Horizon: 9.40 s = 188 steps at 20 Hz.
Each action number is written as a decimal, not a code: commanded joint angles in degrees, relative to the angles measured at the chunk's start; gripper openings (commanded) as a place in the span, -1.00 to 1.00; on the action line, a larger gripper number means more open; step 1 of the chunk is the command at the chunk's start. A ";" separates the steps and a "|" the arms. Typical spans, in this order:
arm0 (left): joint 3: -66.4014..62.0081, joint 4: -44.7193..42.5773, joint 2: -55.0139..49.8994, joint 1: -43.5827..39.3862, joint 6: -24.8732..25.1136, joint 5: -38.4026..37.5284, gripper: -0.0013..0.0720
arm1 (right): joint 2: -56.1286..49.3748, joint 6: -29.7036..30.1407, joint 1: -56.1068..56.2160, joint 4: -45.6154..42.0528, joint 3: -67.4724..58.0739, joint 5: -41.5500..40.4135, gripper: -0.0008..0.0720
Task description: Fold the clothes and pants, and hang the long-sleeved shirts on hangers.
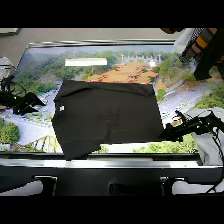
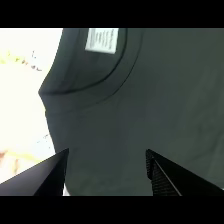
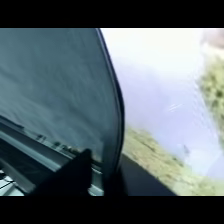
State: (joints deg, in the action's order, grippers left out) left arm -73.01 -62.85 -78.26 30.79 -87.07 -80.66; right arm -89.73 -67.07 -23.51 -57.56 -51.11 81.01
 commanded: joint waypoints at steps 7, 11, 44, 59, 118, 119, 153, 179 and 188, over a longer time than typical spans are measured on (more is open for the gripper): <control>37.88 7.43 18.18 10.64 10.84 7.91 0.54 | 1.25 0.02 1.81 1.60 0.07 0.42 -0.88; 43.45 10.49 18.12 10.54 14.91 9.16 0.54 | 1.73 0.02 1.81 1.64 0.07 0.44 -0.88; -12.07 7.39 11.41 -9.16 0.44 16.57 -0.92 | 15.80 -18.58 25.59 -22.08 -46.42 -18.01 -0.88; -35.01 -21.75 36.24 -9.09 -19.89 4.22 -0.92 | 45.27 -30.27 25.55 -29.77 -64.57 -12.00 -0.88; 42.56 11.74 13.44 17.88 21.81 12.37 0.35 | 13.84 -13.29 0.98 -2.56 -14.47 -0.81 0.04; 43.56 11.87 13.44 17.42 22.88 12.76 0.32 | 13.86 -12.57 0.96 -0.87 -13.33 -0.79 0.04; 41.27 11.91 8.57 10.93 23.21 12.74 -0.91 | 10.19 -6.84 0.98 4.74 9.03 -6.80 0.21; 37.90 16.20 27.02 -2.27 6.12 5.90 -0.92 | 32.48 -16.22 0.98 -3.52 7.17 -0.02 -0.88; 11.19 16.90 0.79 -11.23 2.73 11.72 -0.92 | 15.28 -13.22 1.60 1.79 -12.07 -10.54 -0.88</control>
State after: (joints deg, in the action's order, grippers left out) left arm -52.66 -46.13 -69.56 20.86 -82.50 -70.17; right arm -68.31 -80.58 -22.44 -57.19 -56.64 73.01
